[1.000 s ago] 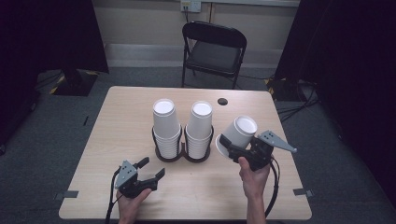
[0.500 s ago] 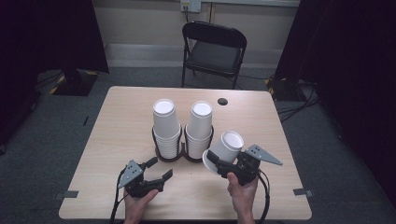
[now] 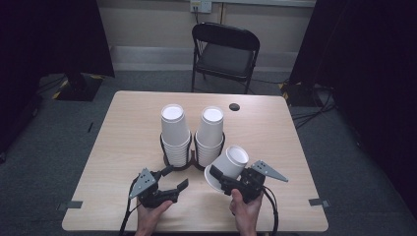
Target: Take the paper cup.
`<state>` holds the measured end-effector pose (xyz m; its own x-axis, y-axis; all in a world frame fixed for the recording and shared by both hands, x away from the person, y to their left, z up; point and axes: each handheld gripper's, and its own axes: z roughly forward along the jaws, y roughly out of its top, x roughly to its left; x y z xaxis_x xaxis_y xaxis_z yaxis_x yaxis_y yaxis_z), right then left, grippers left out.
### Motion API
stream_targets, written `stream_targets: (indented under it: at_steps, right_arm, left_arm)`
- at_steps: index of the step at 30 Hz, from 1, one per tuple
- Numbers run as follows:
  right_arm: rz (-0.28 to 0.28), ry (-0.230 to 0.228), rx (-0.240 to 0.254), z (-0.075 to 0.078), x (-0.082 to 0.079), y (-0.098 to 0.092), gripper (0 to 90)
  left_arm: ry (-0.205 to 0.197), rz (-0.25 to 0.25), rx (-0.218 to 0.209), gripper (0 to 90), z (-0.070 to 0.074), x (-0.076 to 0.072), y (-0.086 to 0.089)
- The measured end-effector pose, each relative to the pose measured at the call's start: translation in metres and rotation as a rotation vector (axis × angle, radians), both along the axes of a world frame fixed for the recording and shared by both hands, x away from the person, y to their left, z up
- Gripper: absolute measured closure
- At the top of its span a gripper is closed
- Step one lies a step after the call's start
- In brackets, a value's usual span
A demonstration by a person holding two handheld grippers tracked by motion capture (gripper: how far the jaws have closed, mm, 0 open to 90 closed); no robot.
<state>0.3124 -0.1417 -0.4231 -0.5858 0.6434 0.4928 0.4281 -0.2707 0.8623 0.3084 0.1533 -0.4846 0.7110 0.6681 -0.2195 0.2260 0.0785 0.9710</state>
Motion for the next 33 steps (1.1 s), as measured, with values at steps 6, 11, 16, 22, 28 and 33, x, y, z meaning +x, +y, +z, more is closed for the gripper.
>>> stream_targets:
  at_steps: [6, 11, 16, 22, 28, 33]
  right_arm:
    - [0.029, 0.021, 0.045, -0.004, -0.002, 0.009, 16.1]
    - [0.049, 0.029, 0.034, -0.008, -0.004, 0.017, 16.1]
    - [0.071, 0.042, 0.051, -0.009, -0.004, 0.023, 16.1]
    - [0.077, 0.073, 0.066, -0.01, -0.005, 0.028, 16.2]
    - [0.092, 0.084, 0.067, -0.012, -0.005, 0.034, 16.1]
    - [0.076, 0.09, 0.056, -0.012, -0.005, 0.035, 16.2]
  left_arm:
    - [-0.039, -0.016, -0.011, 25.2, 0.0, 0.0, -0.013]
    - [-0.05, -0.038, -0.033, 32.0, 0.002, 0.0, -0.017]
    - [-0.079, -0.045, -0.029, 33.9, 0.003, 0.001, -0.02]
    - [-0.095, -0.056, -0.027, 36.7, 0.003, 0.001, -0.029]
    - [-0.132, -0.039, -0.023, 34.9, 0.002, 0.002, -0.038]
    - [-0.163, -0.017, 0.01, 43.6, 0.001, 0.001, -0.044]
